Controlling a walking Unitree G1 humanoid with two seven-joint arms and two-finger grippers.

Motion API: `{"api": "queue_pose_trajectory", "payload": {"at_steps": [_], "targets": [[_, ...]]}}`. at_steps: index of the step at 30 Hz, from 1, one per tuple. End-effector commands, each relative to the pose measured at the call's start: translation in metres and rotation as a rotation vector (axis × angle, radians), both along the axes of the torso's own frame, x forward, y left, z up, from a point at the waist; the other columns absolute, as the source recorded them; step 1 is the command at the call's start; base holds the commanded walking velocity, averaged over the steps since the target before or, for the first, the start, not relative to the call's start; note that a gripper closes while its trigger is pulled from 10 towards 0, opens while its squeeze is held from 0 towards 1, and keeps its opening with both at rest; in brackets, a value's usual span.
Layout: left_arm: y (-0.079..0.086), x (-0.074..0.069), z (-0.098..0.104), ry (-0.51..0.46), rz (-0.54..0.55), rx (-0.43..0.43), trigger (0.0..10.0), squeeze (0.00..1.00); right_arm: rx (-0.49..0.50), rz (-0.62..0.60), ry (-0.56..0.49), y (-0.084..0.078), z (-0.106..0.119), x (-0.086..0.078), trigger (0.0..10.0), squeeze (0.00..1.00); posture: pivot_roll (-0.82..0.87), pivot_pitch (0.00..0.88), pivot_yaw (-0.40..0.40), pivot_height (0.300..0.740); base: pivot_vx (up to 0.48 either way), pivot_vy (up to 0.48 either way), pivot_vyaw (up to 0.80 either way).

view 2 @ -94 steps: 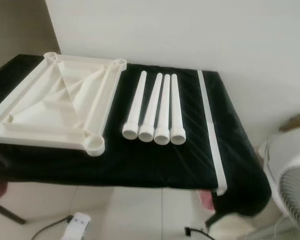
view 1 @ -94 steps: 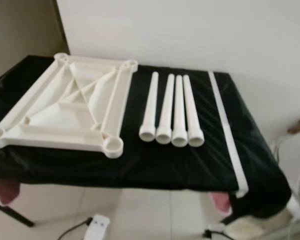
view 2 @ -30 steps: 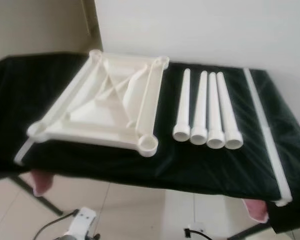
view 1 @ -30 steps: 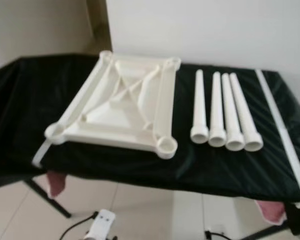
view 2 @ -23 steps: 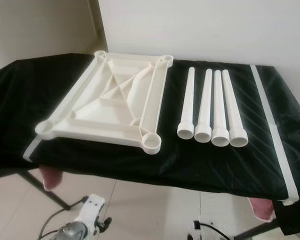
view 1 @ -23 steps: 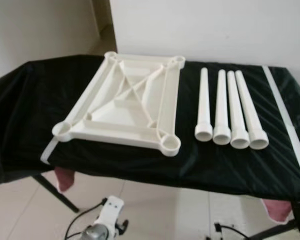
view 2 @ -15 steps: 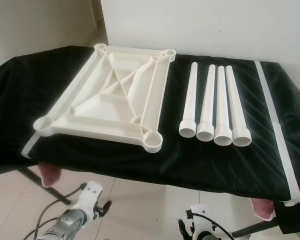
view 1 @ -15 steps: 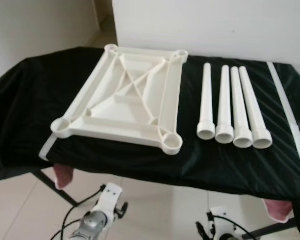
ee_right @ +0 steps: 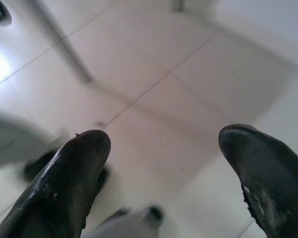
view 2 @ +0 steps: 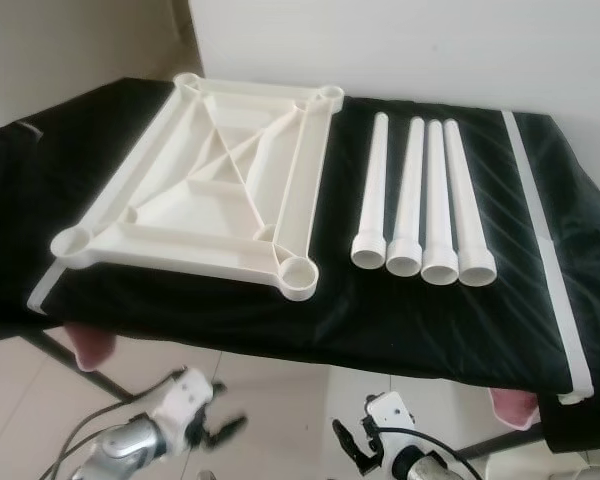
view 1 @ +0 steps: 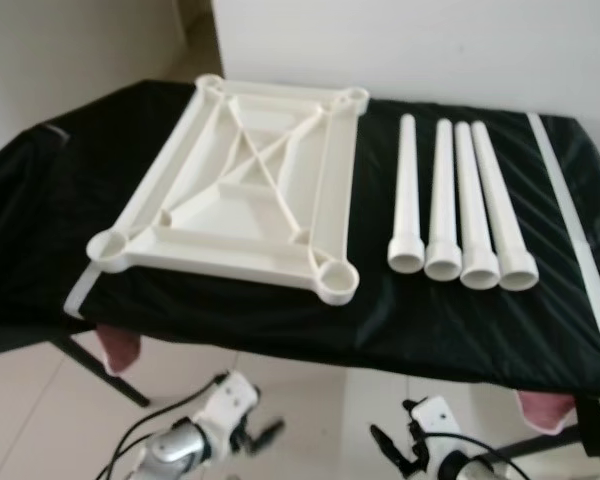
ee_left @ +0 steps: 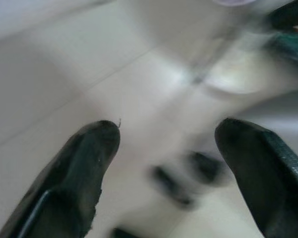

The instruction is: Building children table

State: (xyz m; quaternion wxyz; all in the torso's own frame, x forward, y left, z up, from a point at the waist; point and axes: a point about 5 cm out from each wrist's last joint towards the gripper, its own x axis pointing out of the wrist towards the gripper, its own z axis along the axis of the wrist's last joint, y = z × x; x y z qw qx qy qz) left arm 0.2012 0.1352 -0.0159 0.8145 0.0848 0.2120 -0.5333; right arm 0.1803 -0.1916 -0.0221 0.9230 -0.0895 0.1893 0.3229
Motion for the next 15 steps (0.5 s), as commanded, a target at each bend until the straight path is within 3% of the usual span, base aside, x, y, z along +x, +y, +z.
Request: {"api": "queue_pose_trajectory", "payload": {"at_steps": [1,6,10,12,15], "targets": [[-0.002,-0.005,0.005,0.049,-0.068,-0.037,10.0,0.00,0.025,0.060,0.030,0.002,0.002,-0.006,10.0,0.00,-0.03,0.115,-0.010,0.740,0.000,0.000,0.00],[-0.001,-0.017,0.021,0.085,-0.175,-0.077,10.0,0.00,0.044,0.182,0.040,-0.002,0.016,-0.015,10.0,0.00,-0.03,0.124,-0.016,0.740,0.000,0.000,0.00],[0.000,-0.025,0.039,0.068,-0.229,-0.087,10.0,0.00,0.098,0.260,0.026,-0.001,0.041,-0.017,10.0,0.00,-0.02,0.131,-0.018,0.740,0.000,0.000,0.00],[-0.001,-0.024,0.067,0.058,-0.269,-0.168,10.0,0.00,0.126,0.357,0.004,0.002,0.068,-0.016,10.0,0.00,-0.02,0.131,-0.020,0.740,0.000,0.000,0.00],[0.001,-0.025,0.087,0.041,-0.304,-0.198,10.0,0.00,0.163,0.433,0.010,0.008,0.088,-0.016,10.0,0.00,-0.02,0.129,-0.023,0.740,0.000,0.000,0.00]]}}
